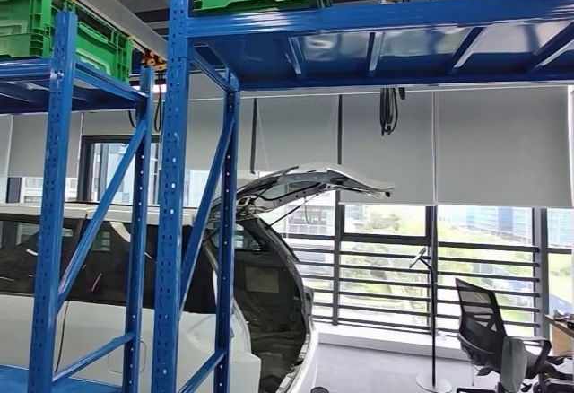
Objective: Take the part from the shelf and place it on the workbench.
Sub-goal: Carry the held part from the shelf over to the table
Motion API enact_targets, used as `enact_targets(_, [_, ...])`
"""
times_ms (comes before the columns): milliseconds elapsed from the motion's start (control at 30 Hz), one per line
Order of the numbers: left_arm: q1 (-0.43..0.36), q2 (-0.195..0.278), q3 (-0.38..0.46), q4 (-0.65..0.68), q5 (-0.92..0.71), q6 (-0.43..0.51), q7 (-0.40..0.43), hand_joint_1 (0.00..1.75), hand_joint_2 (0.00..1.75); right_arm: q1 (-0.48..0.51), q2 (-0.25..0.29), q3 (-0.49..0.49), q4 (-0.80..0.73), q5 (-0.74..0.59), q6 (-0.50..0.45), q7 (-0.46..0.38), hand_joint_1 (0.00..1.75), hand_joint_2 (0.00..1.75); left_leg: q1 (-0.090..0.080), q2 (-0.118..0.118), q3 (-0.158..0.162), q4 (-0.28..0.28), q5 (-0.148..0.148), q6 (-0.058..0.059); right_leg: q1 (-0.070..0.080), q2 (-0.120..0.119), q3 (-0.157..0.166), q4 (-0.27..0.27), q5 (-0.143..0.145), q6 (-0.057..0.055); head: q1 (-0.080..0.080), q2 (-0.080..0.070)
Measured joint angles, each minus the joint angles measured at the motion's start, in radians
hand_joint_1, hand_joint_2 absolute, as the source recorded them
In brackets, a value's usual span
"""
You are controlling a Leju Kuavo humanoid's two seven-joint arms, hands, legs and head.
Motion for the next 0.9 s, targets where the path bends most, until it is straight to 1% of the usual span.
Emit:
enact_targets(33, [0.000,0.005,0.005,0.000,0.002,-0.001,-0.002,0.00,1.75,0.006,-0.001,0.001,0.001,0.004,-0.002,-0.002,1.75,1.75,-0.001,-0.009,0.000,0.000,0.001,0.000,0.000,0.001,-0.009,0.023,0.000,0.000,0.000,0.000])
enact_targets(67, [0.000,0.008,0.010,-0.001,0.003,-0.003,-0.004,0.00,1.75,0.010,-0.002,0.002,0.002,0.008,-0.004,-0.006,1.75,1.75,-0.001,-0.017,0.000,0.001,0.001,0.000,0.000,0.002,0.001,0.005,0.020,-0.001,0.000,0.000])
enact_targets(100, [0.001,0.011,0.014,-0.001,0.004,-0.005,-0.005,0.00,1.75,0.012,-0.003,0.003,0.005,0.013,-0.005,-0.011,1.75,1.75,-0.002,-0.026,0.001,0.001,0.001,0.000,0.000,0.007,0.029,-0.049,0.054,-0.004,0.000,0.000])
enact_targets(133, [0.001,0.013,0.018,-0.001,0.004,-0.005,-0.005,0.00,1.75,0.012,-0.004,0.004,0.007,0.017,-0.005,-0.016,1.75,1.75,-0.001,-0.035,0.002,0.002,0.002,-0.001,0.000,0.024,0.064,-0.124,0.091,-0.008,0.000,0.000])
enact_targets(167, [0.000,0.014,0.022,-0.001,0.004,-0.005,-0.005,0.00,1.75,0.013,-0.005,0.005,0.010,0.022,-0.005,-0.021,1.75,1.75,-0.002,-0.043,0.001,0.003,0.003,-0.004,0.000,0.042,0.095,-0.190,0.120,-0.013,0.000,0.000])
enact_targets(200, [-0.002,0.015,0.025,-0.002,0.005,-0.005,-0.005,0.00,1.75,0.014,-0.006,0.005,0.014,0.028,-0.006,-0.026,1.75,1.75,-0.002,-0.052,-0.003,0.004,0.004,-0.008,0.000,0.057,0.116,-0.238,0.135,-0.017,0.000,0.000])
enact_targets(233, [-0.003,0.016,0.027,-0.002,0.005,-0.005,-0.005,0.00,1.75,0.015,-0.008,0.006,0.018,0.035,-0.007,-0.032,1.75,1.75,-0.001,-0.059,-0.008,0.005,0.007,-0.013,0.000,0.066,0.124,-0.261,0.139,-0.020,0.000,0.000])
enact_targets(267, [-0.002,0.017,0.030,-0.002,0.005,-0.005,-0.005,0.00,1.75,0.017,-0.009,0.007,0.022,0.043,-0.009,-0.038,1.75,1.75,0.000,-0.067,-0.012,0.004,0.010,-0.019,0.001,0.064,0.125,-0.265,0.138,-0.022,0.000,0.000])
enact_targets(300, [-0.001,0.019,0.033,-0.002,0.004,-0.005,-0.004,0.00,1.75,0.019,-0.010,0.008,0.026,0.051,-0.011,-0.042,1.75,1.75,0.001,-0.073,-0.015,0.004,0.012,-0.025,0.000,0.056,0.125,-0.270,0.139,-0.026,0.000,0.000])
enact_targets(333, [0.001,0.020,0.036,-0.003,0.003,-0.005,-0.003,0.00,1.75,0.019,-0.011,0.010,0.029,0.057,-0.012,-0.045,1.75,1.75,0.001,-0.071,-0.018,0.006,0.008,-0.030,-0.002,0.048,0.125,-0.272,0.142,-0.031,0.000,0.000])
enact_targets(367, [0.002,0.023,0.039,-0.003,0.002,-0.005,-0.003,0.00,1.75,0.020,-0.011,0.012,0.032,0.061,-0.013,-0.047,1.75,1.75,0.000,-0.062,-0.026,0.023,-0.006,-0.035,-0.004,0.039,0.124,-0.276,0.145,-0.037,0.000,0.000])
enact_targets(400, [0.001,0.026,0.042,-0.003,0.000,-0.004,-0.002,0.00,1.75,0.021,-0.011,0.014,0.034,0.066,-0.014,-0.048,1.75,1.75,0.000,-0.048,-0.042,0.058,-0.031,-0.039,-0.007,0.029,0.124,-0.279,0.148,-0.041,0.000,0.000])
enact_targets(433, [0.001,0.029,0.045,-0.004,-0.002,-0.004,-0.002,0.00,1.75,0.022,-0.012,0.016,0.038,0.070,-0.015,-0.049,1.75,1.75,0.000,-0.031,-0.066,0.112,-0.065,-0.042,-0.006,0.019,0.123,-0.279,0.148,-0.043,0.000,0.000])
enact_targets(467, [0.000,0.031,0.048,-0.005,-0.002,-0.004,-0.003,0.00,1.75,0.024,-0.012,0.020,0.042,0.075,-0.015,-0.050,1.75,1.75,0.002,-0.020,-0.095,0.180,-0.099,-0.046,-0.005,0.008,0.121,-0.278,0.148,-0.045,0.000,0.000])
enact_targets(500, [-0.001,0.033,0.051,-0.006,-0.001,-0.005,-0.005,0.00,1.75,0.026,-0.012,0.025,0.046,0.080,-0.016,-0.050,1.75,1.75,0.003,-0.015,-0.119,0.238,-0.122,-0.049,-0.005,-0.002,0.120,-0.278,0.148,-0.045,0.000,0.000])
enact_targets(533, [0.000,0.034,0.055,-0.007,0.000,-0.005,-0.008,0.00,1.75,0.027,-0.012,0.031,0.051,0.083,-0.017,-0.050,1.75,1.75,0.003,-0.011,-0.131,0.272,-0.130,-0.052,-0.005,-0.012,0.119,-0.277,0.148,-0.045,0.000,0.000])
enact_targets(567, [0.002,0.035,0.059,-0.008,0.002,-0.005,-0.012,0.00,1.75,0.027,-0.012,0.039,0.056,0.085,-0.018,-0.050,1.75,1.75,0.004,-0.008,-0.125,0.268,-0.118,-0.053,-0.005,-0.021,0.119,-0.277,0.148,-0.045,0.000,0.000])
enact_targets(600, [0.003,0.037,0.063,-0.008,0.004,-0.005,-0.016,0.00,1.75,0.027,-0.012,0.046,0.059,0.086,-0.019,-0.050,1.75,1.75,0.005,-0.003,-0.100,0.223,-0.089,-0.053,-0.005,-0.029,0.120,-0.277,0.147,-0.044,0.000,0.000])
enact_targets(633, [0.004,0.039,0.067,-0.009,0.005,-0.005,-0.020,0.00,1.75,0.026,-0.012,0.053,0.062,0.086,-0.020,-0.050,1.75,1.75,0.005,0.008,-0.062,0.154,-0.054,-0.052,-0.004,-0.037,0.121,-0.277,0.146,-0.042,0.000,0.000])
enact_targets(667, [0.003,0.041,0.070,-0.010,0.007,-0.005,-0.024,0.00,1.75,0.024,-0.011,0.060,0.064,0.087,-0.021,-0.050,1.75,1.75,0.002,0.024,-0.027,0.085,-0.027,-0.050,-0.002,-0.044,0.123,-0.276,0.144,-0.039,0.000,0.000])
enact_targets(700, [0.001,0.042,0.073,-0.011,0.007,-0.005,-0.028,0.00,1.75,0.022,-0.011,0.065,0.066,0.087,-0.021,-0.050,1.75,1.75,-0.001,0.038,-0.001,0.033,-0.010,-0.046,0.000,-0.051,0.123,-0.274,0.143,-0.035,0.000,0.000])
enact_targets(733, [-0.001,0.043,0.076,-0.011,0.008,-0.005,-0.031,0.00,1.75,0.018,-0.011,0.070,0.068,0.087,-0.022,-0.050,1.75,1.75,-0.004,0.047,0.011,0.006,-0.005,-0.042,0.003,-0.058,0.122,-0.273,0.142,-0.030,0.000,0.000])
enact_targets(767, [-0.002,0.043,0.079,-0.012,0.008,-0.005,-0.033,0.00,1.75,0.014,-0.011,0.074,0.069,0.087,-0.022,-0.050,1.75,1.75,-0.007,0.047,0.011,-0.001,-0.008,-0.037,0.005,-0.065,0.122,-0.272,0.141,-0.026,0.000,0.000])
enact_targets(800, [-0.001,0.043,0.081,-0.012,0.007,-0.006,-0.035,0.00,1.75,0.009,-0.011,0.079,0.070,0.088,-0.023,-0.050,1.75,1.75,-0.007,0.041,0.009,-0.002,-0.007,-0.032,0.004,-0.072,0.122,-0.271,0.141,-0.021,0.000,0.000])
enact_targets(833, [0.001,0.043,0.083,-0.012,0.007,-0.006,-0.037,0.00,1.75,0.004,-0.011,0.084,0.071,0.088,-0.023,-0.050,1.75,1.75,-0.006,0.034,0.008,-0.002,-0.005,-0.027,0.003,-0.068,0.122,-0.268,0.135,-0.015,0.000,0.000])
enact_targets(867, [0.001,0.043,0.085,-0.012,0.007,-0.007,-0.038,0.00,1.75,0.000,-0.011,0.088,0.071,0.088,-0.023,-0.050,1.75,1.75,-0.004,0.028,0.006,-0.003,-0.002,-0.021,0.001,-0.056,0.117,-0.255,0.123,-0.010,0.000,0.000])
enact_targets(900, [0.000,0.043,0.085,-0.012,0.006,-0.008,-0.040,0.00,1.75,-0.004,-0.011,0.091,0.071,0.088,-0.023,-0.050,1.75,1.75,-0.001,0.022,0.006,-0.004,0.000,-0.015,-0.001,-0.037,0.105,-0.223,0.099,-0.005,0.000,0.000])
